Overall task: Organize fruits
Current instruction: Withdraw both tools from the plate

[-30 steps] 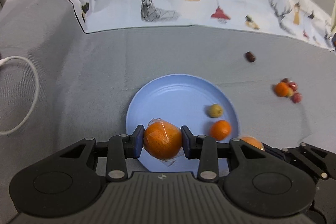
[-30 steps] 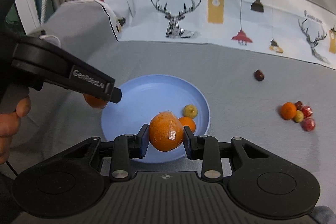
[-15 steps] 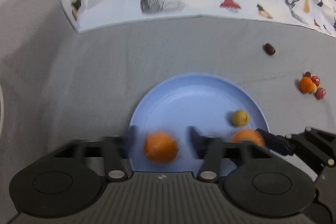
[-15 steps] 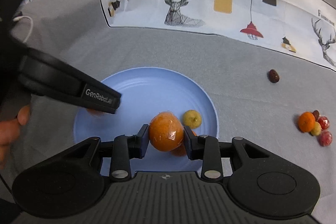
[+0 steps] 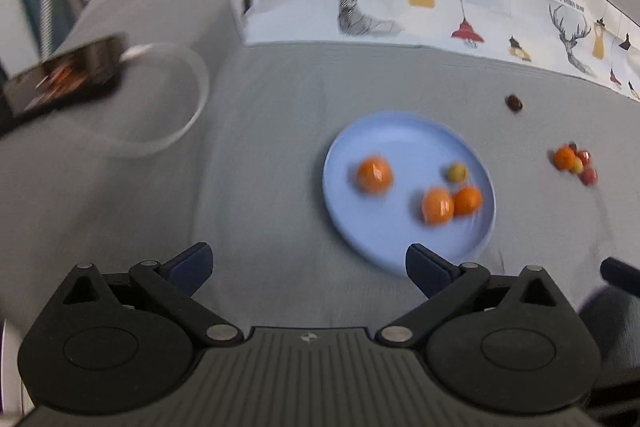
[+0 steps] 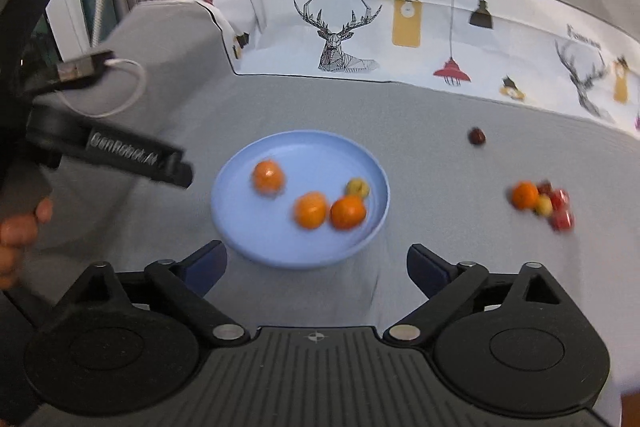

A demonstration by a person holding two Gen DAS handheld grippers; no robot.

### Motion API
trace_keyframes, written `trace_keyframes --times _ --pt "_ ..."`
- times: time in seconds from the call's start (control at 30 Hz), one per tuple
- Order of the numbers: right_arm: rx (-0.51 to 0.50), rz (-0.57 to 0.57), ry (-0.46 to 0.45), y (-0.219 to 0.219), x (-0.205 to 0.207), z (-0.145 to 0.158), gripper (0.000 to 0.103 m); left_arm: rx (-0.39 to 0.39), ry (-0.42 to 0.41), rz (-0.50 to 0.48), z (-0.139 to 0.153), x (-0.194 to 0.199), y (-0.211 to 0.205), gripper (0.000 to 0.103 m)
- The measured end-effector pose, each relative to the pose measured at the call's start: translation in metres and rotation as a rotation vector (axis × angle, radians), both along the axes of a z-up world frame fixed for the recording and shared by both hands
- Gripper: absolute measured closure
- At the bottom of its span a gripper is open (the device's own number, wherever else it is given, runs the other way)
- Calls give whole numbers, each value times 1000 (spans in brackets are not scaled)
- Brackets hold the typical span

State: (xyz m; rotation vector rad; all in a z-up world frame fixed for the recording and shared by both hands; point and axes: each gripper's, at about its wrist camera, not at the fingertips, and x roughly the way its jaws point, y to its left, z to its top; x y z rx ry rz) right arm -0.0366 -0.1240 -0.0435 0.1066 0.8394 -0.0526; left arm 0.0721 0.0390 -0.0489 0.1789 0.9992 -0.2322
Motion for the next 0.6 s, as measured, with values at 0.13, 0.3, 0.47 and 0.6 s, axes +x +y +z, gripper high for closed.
trace_keyframes --times 0.13,0.3,0.47,0.6 --pt "-12 1 -47 14 -31 18 5 -4 12 15 11 -42 19 0" --pt "-44 -4 -130 23 -56 38 4 -15 -34 10 27 -75 26 0" --pt "-79 29 -189 34 -80 51 3 -32 -95 -1 45 -101 25 0" --pt "-101 42 -234 39 -94 59 2 -36 -124 -7 54 -117 23 0"
